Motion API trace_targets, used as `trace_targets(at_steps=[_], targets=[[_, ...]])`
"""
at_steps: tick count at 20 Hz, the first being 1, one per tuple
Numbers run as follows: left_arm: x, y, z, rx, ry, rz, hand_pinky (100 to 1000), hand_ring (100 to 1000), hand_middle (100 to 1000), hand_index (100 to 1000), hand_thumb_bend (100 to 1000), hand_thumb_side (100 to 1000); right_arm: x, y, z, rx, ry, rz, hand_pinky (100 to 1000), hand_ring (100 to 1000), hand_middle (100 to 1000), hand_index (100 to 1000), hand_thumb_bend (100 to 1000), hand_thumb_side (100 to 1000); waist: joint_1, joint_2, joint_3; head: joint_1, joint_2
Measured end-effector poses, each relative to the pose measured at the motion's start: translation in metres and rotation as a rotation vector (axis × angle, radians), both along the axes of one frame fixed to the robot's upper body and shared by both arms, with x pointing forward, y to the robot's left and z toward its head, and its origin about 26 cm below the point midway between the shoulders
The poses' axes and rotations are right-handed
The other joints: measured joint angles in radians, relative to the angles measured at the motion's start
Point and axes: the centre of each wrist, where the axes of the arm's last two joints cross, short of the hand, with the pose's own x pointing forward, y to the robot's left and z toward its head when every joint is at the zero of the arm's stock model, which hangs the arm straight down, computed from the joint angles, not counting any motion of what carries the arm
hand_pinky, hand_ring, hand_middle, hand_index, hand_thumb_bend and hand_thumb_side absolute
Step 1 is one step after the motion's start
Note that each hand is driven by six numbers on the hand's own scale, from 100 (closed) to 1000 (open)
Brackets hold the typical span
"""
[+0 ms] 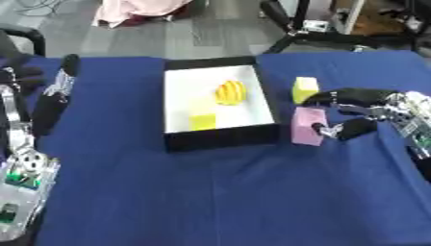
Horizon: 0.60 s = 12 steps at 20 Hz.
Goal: Pick up objects on the table and place them in the box.
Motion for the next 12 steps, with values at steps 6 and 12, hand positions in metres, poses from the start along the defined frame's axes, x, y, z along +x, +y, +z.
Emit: trace_targets(at_steps=[6, 12], targets=[[-0.0001, -0.0015, -0.0008, -0.010, 0.003, -0.004, 796, 645, 619, 834, 771, 710, 0.0023, -0.0022, -0.0038, 0.010, -0.043, 0.000, 938, 849, 608, 982, 100, 319, 0.000, 0.000, 0.003, -0.005, 0.000], [-0.0002, -0.0014, -0.0011, -0.012, 0.004, -0.005, 795, 645, 618, 834, 761, 714, 0.0014, -0.0032, 0.0008, 0.177, -0.121, -0.018, 886, 772, 419, 931, 100, 223, 0.000, 0.000, 0.005, -0.005, 0.000]])
